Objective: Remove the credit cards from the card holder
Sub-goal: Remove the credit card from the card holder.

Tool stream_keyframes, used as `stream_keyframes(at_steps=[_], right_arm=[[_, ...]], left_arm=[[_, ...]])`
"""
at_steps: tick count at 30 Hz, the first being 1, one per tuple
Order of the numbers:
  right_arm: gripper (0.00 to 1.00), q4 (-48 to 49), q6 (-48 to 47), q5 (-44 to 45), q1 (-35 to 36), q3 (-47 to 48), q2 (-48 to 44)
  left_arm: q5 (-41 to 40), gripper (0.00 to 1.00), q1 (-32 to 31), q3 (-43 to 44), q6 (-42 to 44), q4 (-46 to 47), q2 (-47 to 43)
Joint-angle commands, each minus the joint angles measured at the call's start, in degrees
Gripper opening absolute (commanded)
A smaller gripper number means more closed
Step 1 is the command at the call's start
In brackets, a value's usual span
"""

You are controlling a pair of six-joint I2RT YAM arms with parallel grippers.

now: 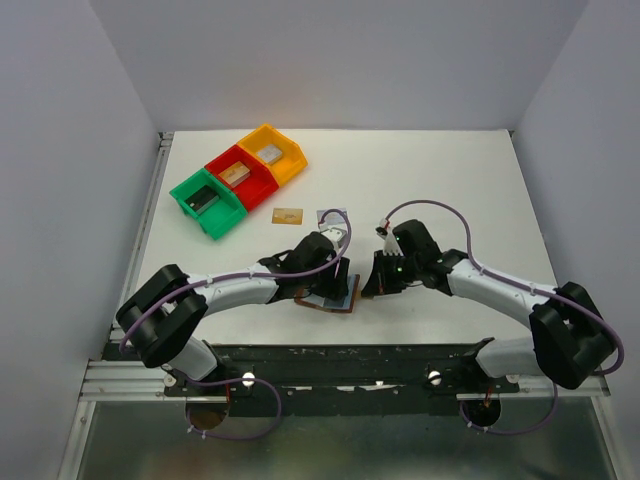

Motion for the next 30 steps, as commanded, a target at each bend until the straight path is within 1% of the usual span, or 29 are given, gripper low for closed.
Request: stream_keyframes(at_steps=[1,9,18,24,30], right_arm=[[0.0,1.01,-0.28,-1.96,0.18,0.19,-2.7],[0.0,1.19,-0.01,-2.13,0.18,-0.07,-3.32],[0.0,1.28,-0.01,-2.13,0.26,-0.07,-3.4],[0.0,1.28,-0.01,-2.13,0.18,-0.07,-3.49],[0.0,1.19,-0.1,-2.05,0.18,-0.16,-3.67]], left_arm=[[0.9,0.69,-0.69,1.73,0.31,-0.68,-1.27],[0.46,0.69,-0.87,1.12,-0.12,-0.24,-2.14],[0.02,0.71,-1.04,1.12,-0.21,-0.33,-3.2],[-0.25,0.69,-1.04,0.94,-0.21,-0.5,-2.85],[-2.18,0.66,-1.13,0.77,-0.3,-1.56,-2.5]])
